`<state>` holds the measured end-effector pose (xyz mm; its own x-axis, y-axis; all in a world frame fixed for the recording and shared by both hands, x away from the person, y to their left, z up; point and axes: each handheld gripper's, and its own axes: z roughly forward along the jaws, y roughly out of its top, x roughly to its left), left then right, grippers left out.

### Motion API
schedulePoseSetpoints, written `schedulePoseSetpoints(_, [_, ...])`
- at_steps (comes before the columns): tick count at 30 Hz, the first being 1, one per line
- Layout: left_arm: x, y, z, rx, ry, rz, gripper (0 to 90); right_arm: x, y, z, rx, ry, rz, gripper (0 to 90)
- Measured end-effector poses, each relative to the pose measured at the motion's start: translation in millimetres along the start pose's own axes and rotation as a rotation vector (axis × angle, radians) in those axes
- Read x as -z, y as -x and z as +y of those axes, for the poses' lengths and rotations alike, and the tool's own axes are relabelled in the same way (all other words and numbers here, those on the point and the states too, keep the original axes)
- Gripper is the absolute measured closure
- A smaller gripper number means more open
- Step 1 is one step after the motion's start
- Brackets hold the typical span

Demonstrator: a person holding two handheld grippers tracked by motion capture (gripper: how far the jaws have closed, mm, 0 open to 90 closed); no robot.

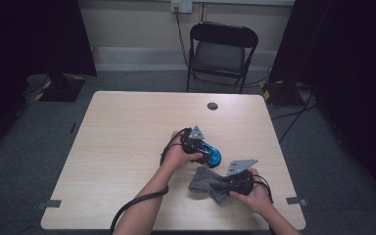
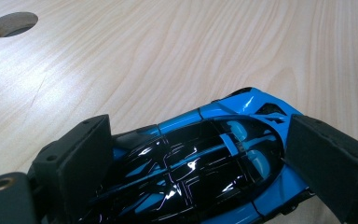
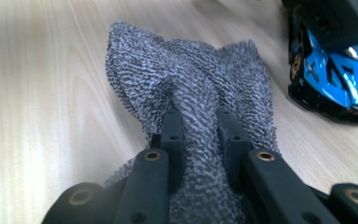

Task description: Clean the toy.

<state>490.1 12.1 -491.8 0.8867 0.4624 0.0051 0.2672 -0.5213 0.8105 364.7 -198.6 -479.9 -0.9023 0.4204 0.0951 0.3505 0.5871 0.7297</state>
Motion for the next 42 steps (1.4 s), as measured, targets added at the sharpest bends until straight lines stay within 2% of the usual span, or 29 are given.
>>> schedulePoseSetpoints(9, [0.0,0.0,-0.1,-0.002,0.001,0.001,7.6,-0.4,11.6,-4.5,-0.039,-0.007,-0.012,76.3])
schedulePoseSetpoints(20, [-0.1,0.1,-0.6,-0.003,0.006,-0.001,7.6,8.5,24.0,-12.2,-0.075,-0.008,-0.039,76.2])
schedulePoseSetpoints(29, [-0.2,0.2,-0.5,-0.001,0.006,-0.001,7.6,14.1,33.3,-17.5,-0.105,-0.001,-0.043,76.2])
schedulePoseSetpoints(42, [0.0,0.3,-0.7,-0.004,0.005,0.001,7.6,21.7,44.3,-22.2,-0.129,-0.008,-0.063,76.2])
